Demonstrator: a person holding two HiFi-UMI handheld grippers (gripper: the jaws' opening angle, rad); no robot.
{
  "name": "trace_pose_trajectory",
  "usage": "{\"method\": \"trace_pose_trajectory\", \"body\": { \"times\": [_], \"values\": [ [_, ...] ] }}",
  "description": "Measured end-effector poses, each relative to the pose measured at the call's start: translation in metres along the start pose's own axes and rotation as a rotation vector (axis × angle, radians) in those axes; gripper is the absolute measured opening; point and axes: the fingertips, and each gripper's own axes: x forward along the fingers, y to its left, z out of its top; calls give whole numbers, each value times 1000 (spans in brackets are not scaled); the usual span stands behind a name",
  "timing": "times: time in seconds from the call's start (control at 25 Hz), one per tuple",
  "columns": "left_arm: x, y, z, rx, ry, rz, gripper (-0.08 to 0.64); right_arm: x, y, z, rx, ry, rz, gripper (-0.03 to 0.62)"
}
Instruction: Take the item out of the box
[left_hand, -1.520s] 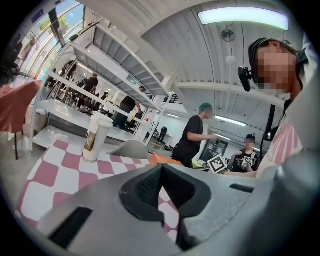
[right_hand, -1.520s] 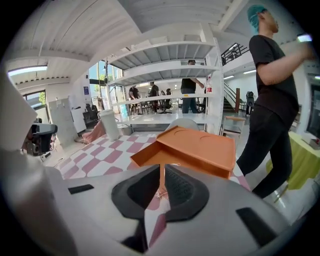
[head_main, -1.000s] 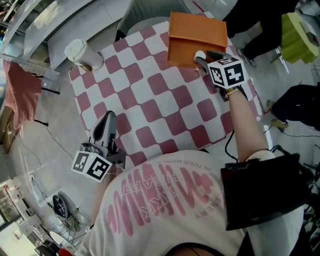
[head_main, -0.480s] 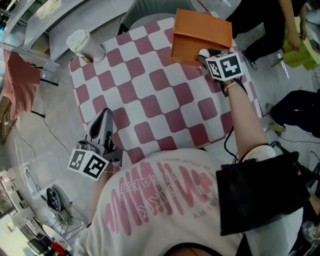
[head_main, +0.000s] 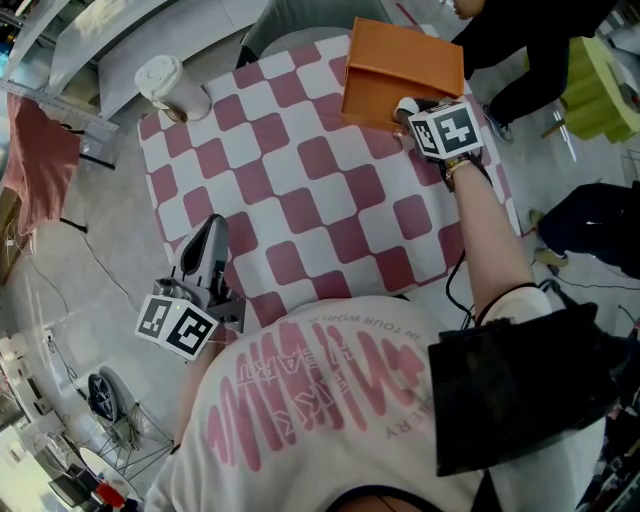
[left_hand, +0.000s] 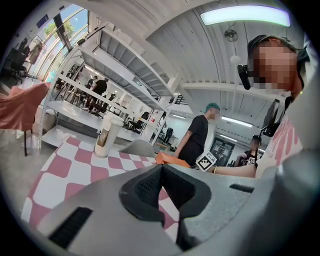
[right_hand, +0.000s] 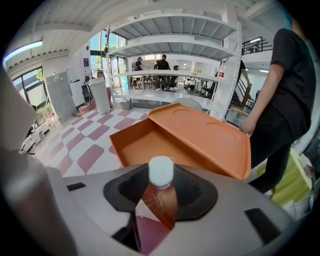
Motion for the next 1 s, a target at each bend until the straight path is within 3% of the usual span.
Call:
{"method": "trace_pose_trajectory", "body": {
  "times": [0.76,1.0],
  "values": [
    [-22,3,10,4,-40,-11,8,-27,5,7,32,-80,-84,141],
    [-20,-4,9,-5,-52,-63,6,-57,8,16,65,-164,-137,141]
  ]
}}
